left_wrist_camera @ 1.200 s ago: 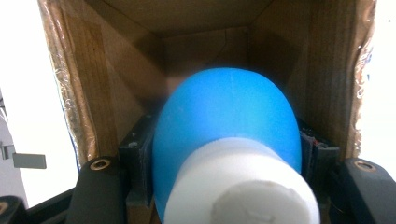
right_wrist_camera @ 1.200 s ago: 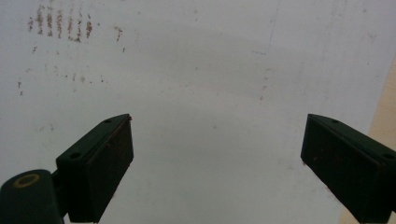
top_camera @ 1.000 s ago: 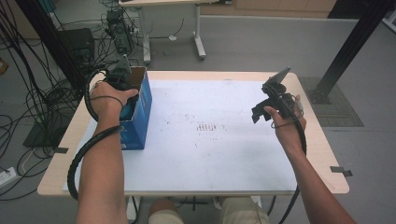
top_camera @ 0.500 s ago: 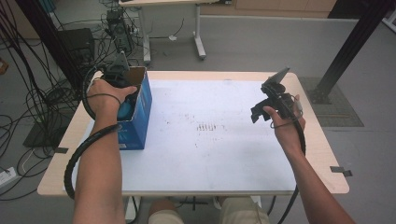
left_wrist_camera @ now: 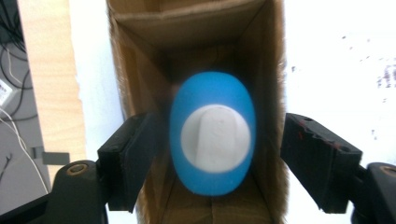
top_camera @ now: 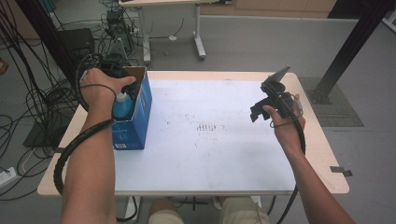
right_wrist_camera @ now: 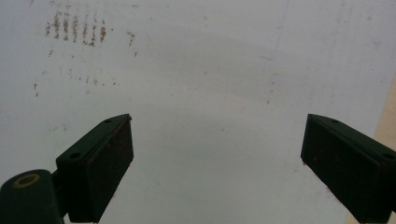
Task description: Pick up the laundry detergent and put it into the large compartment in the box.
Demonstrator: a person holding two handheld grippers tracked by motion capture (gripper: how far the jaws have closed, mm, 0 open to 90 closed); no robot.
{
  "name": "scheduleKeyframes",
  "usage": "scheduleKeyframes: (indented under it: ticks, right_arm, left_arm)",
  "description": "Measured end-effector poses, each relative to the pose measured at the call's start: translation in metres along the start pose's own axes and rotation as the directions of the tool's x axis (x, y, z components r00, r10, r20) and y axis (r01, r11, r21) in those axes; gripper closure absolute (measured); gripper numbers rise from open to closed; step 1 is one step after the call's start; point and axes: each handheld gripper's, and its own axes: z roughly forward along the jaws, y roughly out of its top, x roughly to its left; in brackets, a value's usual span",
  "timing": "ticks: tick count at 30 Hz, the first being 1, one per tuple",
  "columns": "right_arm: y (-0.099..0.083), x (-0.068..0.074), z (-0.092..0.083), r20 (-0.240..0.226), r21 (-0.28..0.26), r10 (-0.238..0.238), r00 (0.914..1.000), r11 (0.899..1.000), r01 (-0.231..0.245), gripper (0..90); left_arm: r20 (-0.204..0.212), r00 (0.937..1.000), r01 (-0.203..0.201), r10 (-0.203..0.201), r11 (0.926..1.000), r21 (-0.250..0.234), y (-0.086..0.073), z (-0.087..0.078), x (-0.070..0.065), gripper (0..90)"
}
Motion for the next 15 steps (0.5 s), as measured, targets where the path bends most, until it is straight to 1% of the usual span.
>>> scheduleKeyframes:
  ticks: [2, 4, 6, 9, 11, 13, 15]
  right_arm:
    - [0.000, 0.000, 0.000, -0.002, 0.002, 0.001, 1.0000, 1.000, -0.001, 9.2]
    - [0.001, 0.000, 0.000, -0.004, 0.001, -0.001, 1.0000, 1.000, 0.001, 9.2]
    - [0.001, 0.000, -0.001, -0.006, -0.002, -0.006, 1.0000, 1.000, 0.006, 9.2]
    - [0.002, 0.001, -0.001, -0.011, -0.002, -0.003, 0.9999, 1.000, 0.003, 9.2]
    - [0.002, 0.001, -0.001, -0.013, -0.004, -0.008, 0.9999, 1.000, 0.008, 9.2]
    - [0.002, 0.003, -0.002, -0.014, -0.006, -0.010, 0.9999, 1.000, 0.009, 9.2]
    - [0.002, 0.003, -0.003, -0.014, -0.008, -0.011, 0.9998, 1.000, 0.011, 9.2]
  left_arm:
    - [0.006, 0.9999, -0.016, 0.016, 0.9998, -0.008, 0.000, -0.008, -0.003, 22.6]
    - [0.013, 0.9995, -0.029, 0.029, 0.9994, -0.018, -0.001, -0.014, -0.006, 22.0]
    - [0.029, 0.9983, -0.051, 0.051, 0.9985, -0.020, 0.000, -0.021, -0.011, 19.9]
    - [0.047, 0.9951, -0.087, 0.088, 0.9960, -0.024, 0.002, -0.027, -0.022, 18.1]
    - [0.048, 0.9931, -0.106, 0.107, 0.9940, -0.026, 0.004, -0.029, -0.029, 17.7]
    - [0.050, 0.9913, -0.120, 0.122, 0.9924, -0.026, 0.006, -0.032, -0.037, 16.7]
    - [0.070, 0.9888, -0.131, 0.132, 0.9911, -0.024, 0.009, -0.034, -0.042, 16.5]
